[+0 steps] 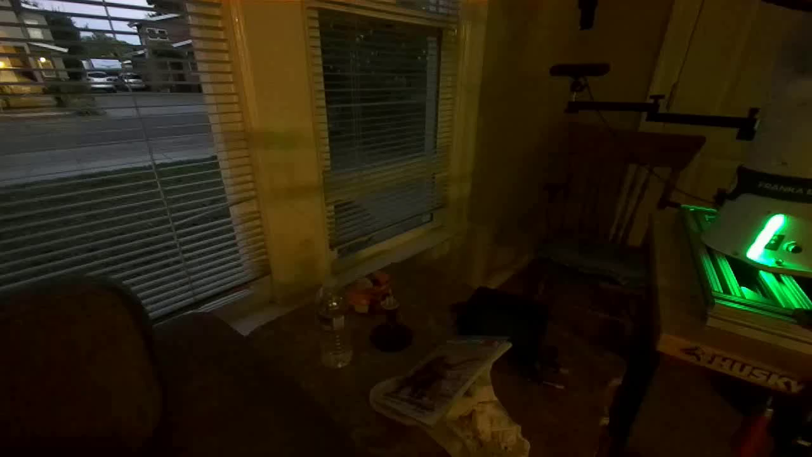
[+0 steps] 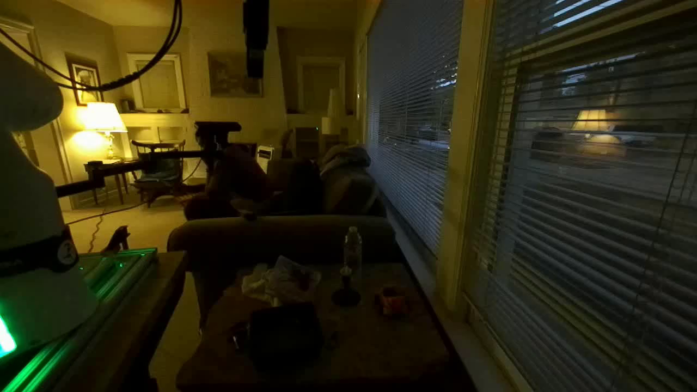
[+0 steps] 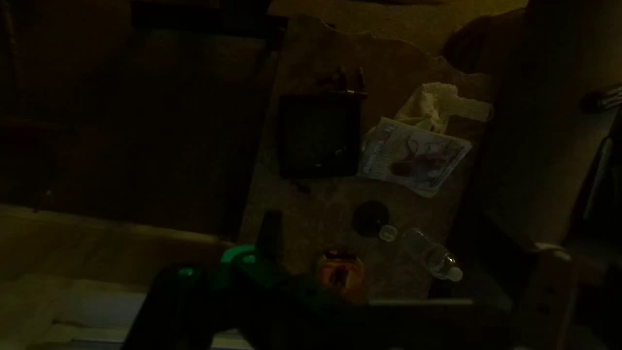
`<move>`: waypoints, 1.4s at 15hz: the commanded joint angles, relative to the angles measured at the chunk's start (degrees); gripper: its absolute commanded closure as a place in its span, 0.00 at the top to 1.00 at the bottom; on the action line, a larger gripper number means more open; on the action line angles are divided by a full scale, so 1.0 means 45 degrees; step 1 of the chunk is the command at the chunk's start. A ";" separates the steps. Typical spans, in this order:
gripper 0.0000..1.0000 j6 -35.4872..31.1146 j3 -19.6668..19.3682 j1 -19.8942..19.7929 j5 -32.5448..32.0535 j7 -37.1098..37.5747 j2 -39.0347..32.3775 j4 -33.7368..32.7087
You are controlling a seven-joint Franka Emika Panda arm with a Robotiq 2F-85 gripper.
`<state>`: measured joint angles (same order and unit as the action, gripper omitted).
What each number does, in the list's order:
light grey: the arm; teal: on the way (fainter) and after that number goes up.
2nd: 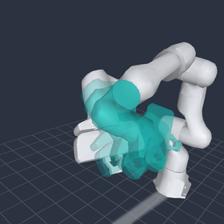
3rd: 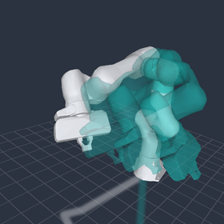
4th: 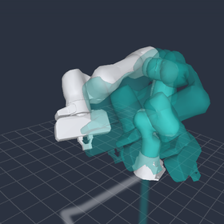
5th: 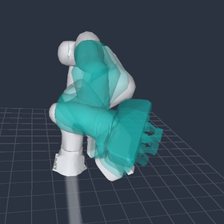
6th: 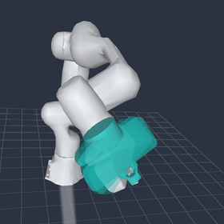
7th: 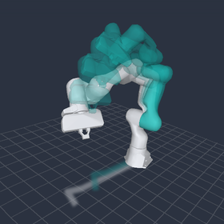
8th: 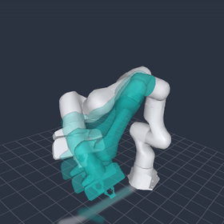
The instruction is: Open the blinds on the right window.
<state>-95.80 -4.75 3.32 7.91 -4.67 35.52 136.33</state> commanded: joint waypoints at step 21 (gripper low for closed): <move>1.00 -0.6573 -0.0102 -0.2295 -0.2853 0.0487 -0.4066 -0.3925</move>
<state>-124.54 -5.40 -5.51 -1.42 -4.36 22.99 127.99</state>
